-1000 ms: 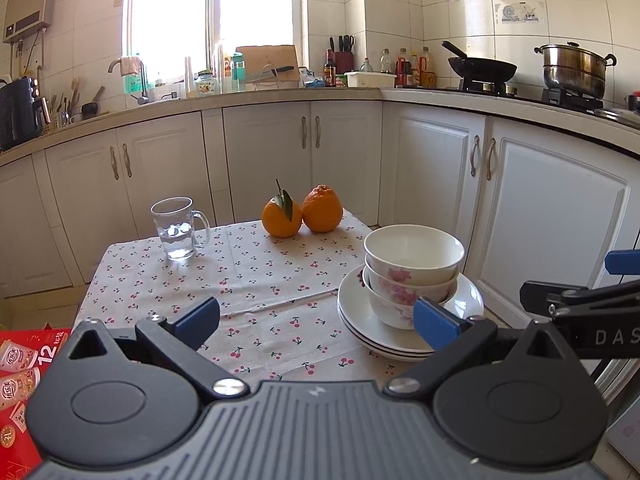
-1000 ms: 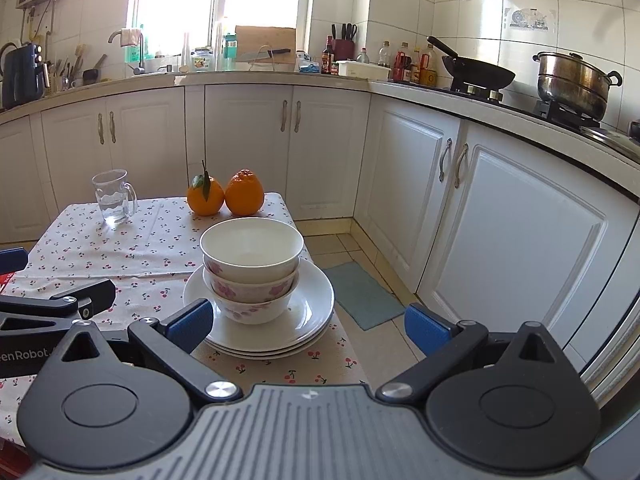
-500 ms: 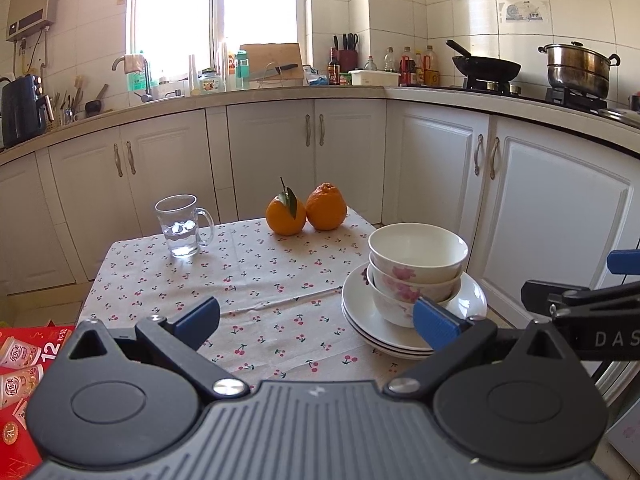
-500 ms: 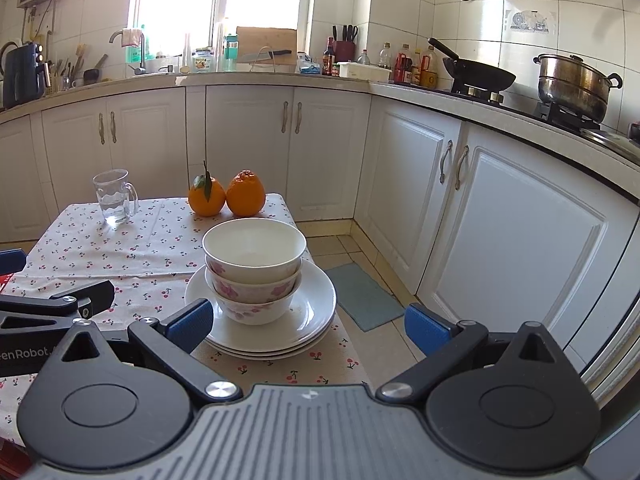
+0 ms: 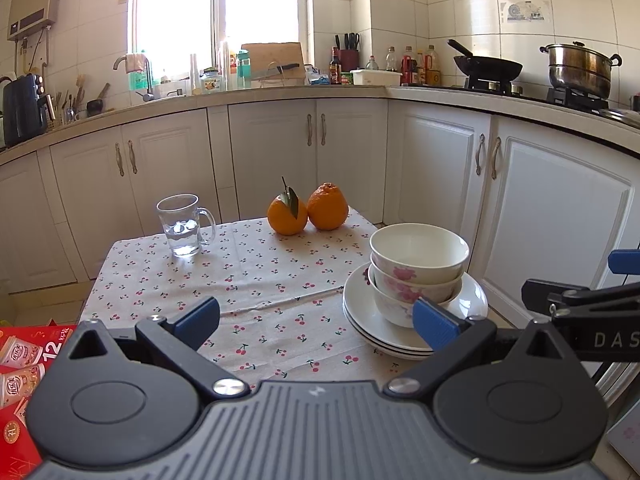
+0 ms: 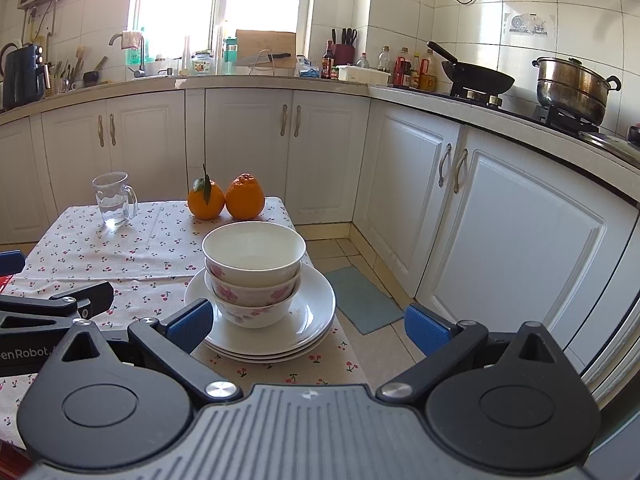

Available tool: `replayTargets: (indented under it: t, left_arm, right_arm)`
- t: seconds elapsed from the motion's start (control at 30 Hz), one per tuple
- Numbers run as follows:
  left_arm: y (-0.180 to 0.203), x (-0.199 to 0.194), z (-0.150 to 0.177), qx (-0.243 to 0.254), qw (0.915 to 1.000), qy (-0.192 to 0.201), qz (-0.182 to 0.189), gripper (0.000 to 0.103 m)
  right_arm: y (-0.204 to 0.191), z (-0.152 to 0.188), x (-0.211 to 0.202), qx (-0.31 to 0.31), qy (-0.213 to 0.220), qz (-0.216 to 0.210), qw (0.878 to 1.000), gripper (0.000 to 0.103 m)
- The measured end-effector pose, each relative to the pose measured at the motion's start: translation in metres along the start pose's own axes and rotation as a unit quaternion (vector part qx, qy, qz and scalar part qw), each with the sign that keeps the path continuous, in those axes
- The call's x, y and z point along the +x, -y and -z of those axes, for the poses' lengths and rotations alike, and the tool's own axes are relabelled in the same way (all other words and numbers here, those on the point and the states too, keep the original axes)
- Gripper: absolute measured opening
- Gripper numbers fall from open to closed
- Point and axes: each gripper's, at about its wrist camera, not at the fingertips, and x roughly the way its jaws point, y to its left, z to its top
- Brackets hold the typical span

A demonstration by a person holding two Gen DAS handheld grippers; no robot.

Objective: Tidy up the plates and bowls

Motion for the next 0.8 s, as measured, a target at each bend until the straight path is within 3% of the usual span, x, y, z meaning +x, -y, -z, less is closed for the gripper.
replayTargets:
  t: [0.8]
  left_arm:
    - [-0.0005,0.0001,0.0015,0.0,1.0,0.001,0.001,0.102]
  right_arm:
    - [-0.0001,-0.0004,-0.0018,-0.002,0.001,0.001,1.0,0.103]
